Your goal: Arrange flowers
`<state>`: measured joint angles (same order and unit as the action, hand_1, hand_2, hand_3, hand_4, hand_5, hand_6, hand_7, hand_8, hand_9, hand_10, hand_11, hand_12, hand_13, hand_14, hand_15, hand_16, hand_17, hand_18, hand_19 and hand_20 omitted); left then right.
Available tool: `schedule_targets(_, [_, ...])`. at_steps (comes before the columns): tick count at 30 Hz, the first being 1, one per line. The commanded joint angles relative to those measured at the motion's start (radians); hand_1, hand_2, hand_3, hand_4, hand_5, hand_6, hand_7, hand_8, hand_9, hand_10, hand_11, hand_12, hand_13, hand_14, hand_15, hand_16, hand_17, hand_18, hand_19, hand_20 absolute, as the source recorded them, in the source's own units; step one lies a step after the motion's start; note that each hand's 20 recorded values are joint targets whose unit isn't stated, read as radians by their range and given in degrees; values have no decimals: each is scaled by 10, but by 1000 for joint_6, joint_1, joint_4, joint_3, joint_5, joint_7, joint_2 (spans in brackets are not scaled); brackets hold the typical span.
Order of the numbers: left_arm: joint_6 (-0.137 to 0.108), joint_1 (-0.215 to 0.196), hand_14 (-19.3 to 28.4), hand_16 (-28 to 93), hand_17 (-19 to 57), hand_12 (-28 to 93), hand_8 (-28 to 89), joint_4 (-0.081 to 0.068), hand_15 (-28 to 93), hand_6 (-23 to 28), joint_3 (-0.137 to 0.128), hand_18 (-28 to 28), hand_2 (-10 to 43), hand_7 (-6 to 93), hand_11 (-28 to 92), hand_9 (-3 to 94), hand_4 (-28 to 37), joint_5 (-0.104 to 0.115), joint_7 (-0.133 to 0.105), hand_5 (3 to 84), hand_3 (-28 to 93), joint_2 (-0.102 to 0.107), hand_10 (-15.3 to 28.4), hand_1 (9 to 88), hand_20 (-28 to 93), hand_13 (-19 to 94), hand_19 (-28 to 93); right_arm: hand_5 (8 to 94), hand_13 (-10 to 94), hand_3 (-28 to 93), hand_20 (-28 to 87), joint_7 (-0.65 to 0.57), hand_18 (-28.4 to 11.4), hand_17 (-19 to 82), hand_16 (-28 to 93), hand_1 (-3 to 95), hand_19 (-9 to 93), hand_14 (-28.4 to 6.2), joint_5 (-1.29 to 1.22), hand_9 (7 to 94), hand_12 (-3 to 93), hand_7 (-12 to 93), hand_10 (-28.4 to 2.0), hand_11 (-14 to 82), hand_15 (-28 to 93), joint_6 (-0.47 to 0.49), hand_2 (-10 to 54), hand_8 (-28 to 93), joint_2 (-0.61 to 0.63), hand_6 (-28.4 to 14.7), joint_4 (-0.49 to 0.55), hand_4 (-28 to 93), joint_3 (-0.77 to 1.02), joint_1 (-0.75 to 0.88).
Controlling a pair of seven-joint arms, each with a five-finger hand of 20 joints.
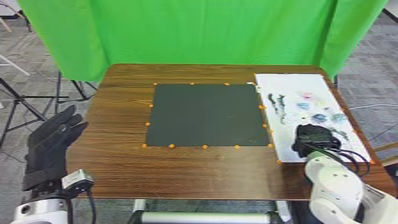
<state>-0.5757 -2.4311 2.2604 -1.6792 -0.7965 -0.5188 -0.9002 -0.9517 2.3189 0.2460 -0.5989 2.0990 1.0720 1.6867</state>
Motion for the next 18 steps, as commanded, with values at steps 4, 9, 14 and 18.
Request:
schedule_targets(4, [3, -3, 259, -171, -96, 54, -112, 0, 610, 99, -2, 208, 58, 161, 348, 325, -206, -9, 10, 391, 822, -5, 190, 255, 10, 213, 584, 762, 829, 779, 290, -21, -199, 552, 257, 498, 932, -46, 6, 808, 284, 385, -144, 555, 803, -99, 21, 219, 36, -53, 42, -274, 10, -32])
schedule_targets(9, [8, -7, 260, -171, -96, 55, -112, 2, 610, 100, -9, 208, 57, 160, 349, 325, -205, -16, 19, 391, 824, -16, 189, 255, 10, 213, 584, 751, 799, 776, 139, -46, -197, 536, 246, 429, 932, -64, -38, 797, 249, 280, -158, 437, 750, -155, -2, 180, 31, -71, 60, -244, 50, 33])
schedule_targets(14, [-2, -15, 260, -171, -96, 55, -112, 4, 610, 100, -11, 208, 57, 160, 350, 326, -205, -5, 6, 391, 824, -7, 190, 256, 10, 213, 583, 700, 776, 784, 62, -79, -196, 524, 231, 363, 932, -74, -44, 770, 225, 159, -179, 359, 737, -268, -13, -66, 20, -115, 65, -228, 63, 102])
schedule_targets(18, [-3, -13, 260, -171, -96, 55, -112, 3, 610, 100, -8, 208, 57, 160, 349, 326, -205, -2, 6, 391, 825, -2, 190, 256, 10, 213, 583, 681, 784, 761, 64, -108, -190, 539, 226, 367, 932, -65, -52, 758, 240, 136, -172, 419, 755, -296, -47, -66, 4, -127, 62, -231, 61, 128])
